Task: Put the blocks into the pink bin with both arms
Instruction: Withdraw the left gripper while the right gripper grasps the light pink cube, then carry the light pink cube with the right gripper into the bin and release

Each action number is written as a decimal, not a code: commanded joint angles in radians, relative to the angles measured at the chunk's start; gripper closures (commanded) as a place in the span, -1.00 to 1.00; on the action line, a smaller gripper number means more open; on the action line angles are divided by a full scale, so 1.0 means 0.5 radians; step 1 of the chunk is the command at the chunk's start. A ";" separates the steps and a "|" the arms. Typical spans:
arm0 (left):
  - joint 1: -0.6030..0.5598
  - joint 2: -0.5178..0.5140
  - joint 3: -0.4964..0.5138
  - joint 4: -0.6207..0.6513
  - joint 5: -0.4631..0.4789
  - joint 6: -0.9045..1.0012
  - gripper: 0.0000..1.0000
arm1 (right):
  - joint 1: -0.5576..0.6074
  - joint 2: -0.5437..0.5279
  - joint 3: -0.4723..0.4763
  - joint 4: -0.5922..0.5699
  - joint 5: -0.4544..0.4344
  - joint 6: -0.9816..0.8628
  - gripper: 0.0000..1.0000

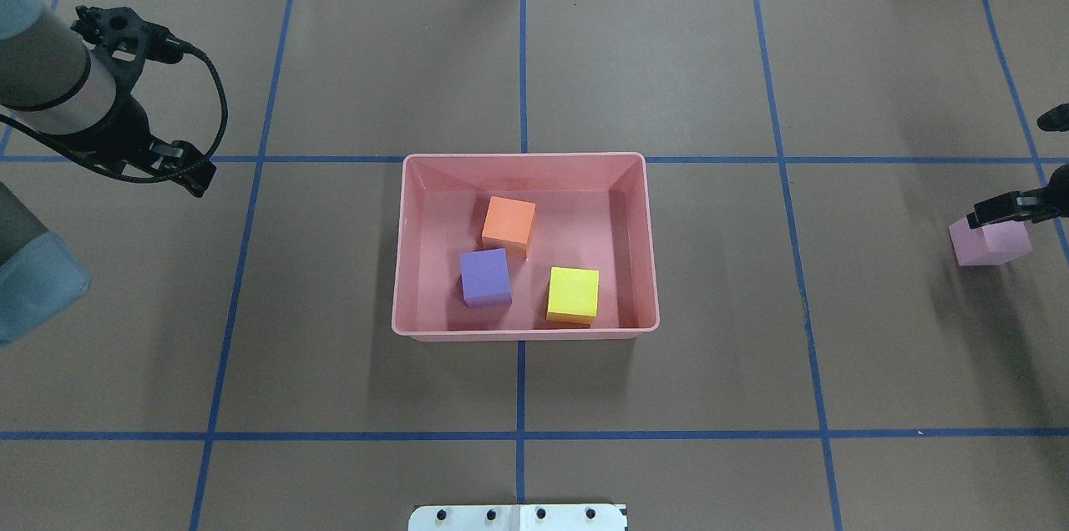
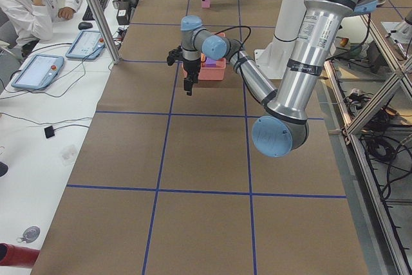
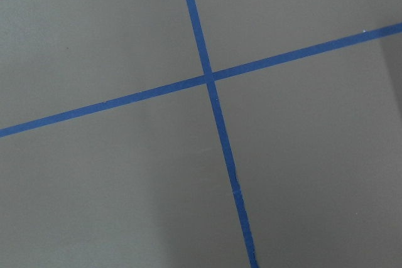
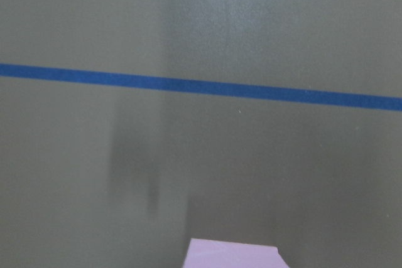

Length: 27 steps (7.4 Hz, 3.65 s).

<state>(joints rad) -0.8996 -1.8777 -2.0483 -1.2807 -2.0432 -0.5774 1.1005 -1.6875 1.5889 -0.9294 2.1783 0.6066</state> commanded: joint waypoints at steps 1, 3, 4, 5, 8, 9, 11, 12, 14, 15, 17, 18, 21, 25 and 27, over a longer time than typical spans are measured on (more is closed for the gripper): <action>0.001 -0.003 -0.005 0.000 -0.003 -0.008 -1.00 | -0.074 -0.046 0.001 0.009 -0.085 -0.001 -1.00; 0.001 0.000 -0.017 0.000 -0.003 -0.008 -1.00 | -0.109 -0.040 0.001 0.009 -0.107 0.023 0.21; 0.001 0.003 -0.018 0.000 -0.003 -0.008 -1.00 | -0.109 -0.018 0.025 -0.003 -0.089 0.026 0.99; 0.001 0.003 -0.015 0.000 -0.003 -0.008 -1.00 | -0.109 0.040 0.059 -0.025 -0.083 0.035 1.00; 0.001 0.116 -0.011 -0.113 -0.003 0.062 -1.00 | -0.112 0.370 0.385 -0.540 0.024 0.338 1.00; -0.002 0.217 -0.011 -0.226 -0.003 0.142 -1.00 | -0.160 0.593 0.572 -0.978 0.034 0.479 1.00; -0.108 0.416 0.007 -0.454 -0.003 0.325 -1.00 | -0.304 1.093 0.697 -1.541 0.019 0.803 1.00; -0.267 0.484 0.028 -0.454 -0.097 0.588 -1.00 | -0.423 1.260 0.691 -1.623 -0.012 1.009 1.00; -0.565 0.497 0.254 -0.458 -0.358 1.037 -1.00 | -0.776 1.533 0.587 -1.620 -0.351 1.420 1.00; -0.572 0.497 0.286 -0.458 -0.359 1.047 -1.00 | -0.908 1.604 0.523 -1.617 -0.462 1.531 1.00; -0.572 0.482 0.314 -0.458 -0.359 1.038 -1.00 | -1.053 1.605 0.510 -1.614 -0.641 1.600 0.48; -0.572 0.476 0.326 -0.458 -0.362 1.035 -1.00 | -1.057 1.590 0.513 -1.614 -0.681 1.600 -0.71; -0.572 0.473 0.323 -0.461 -0.362 1.035 -1.00 | -1.063 1.593 0.540 -1.620 -0.693 1.573 -0.98; -0.776 0.534 0.369 -0.458 -0.362 1.211 -1.00 | -0.586 1.373 0.541 -1.627 -0.376 0.885 -0.99; -1.162 0.666 0.506 -0.454 -0.532 1.620 -1.00 | -0.169 1.112 0.537 -1.617 -0.096 0.217 -0.99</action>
<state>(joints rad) -1.3592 -1.5814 -1.8382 -1.5094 -2.2509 0.1192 0.8845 -1.0475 1.8590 -1.7410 2.0453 0.9291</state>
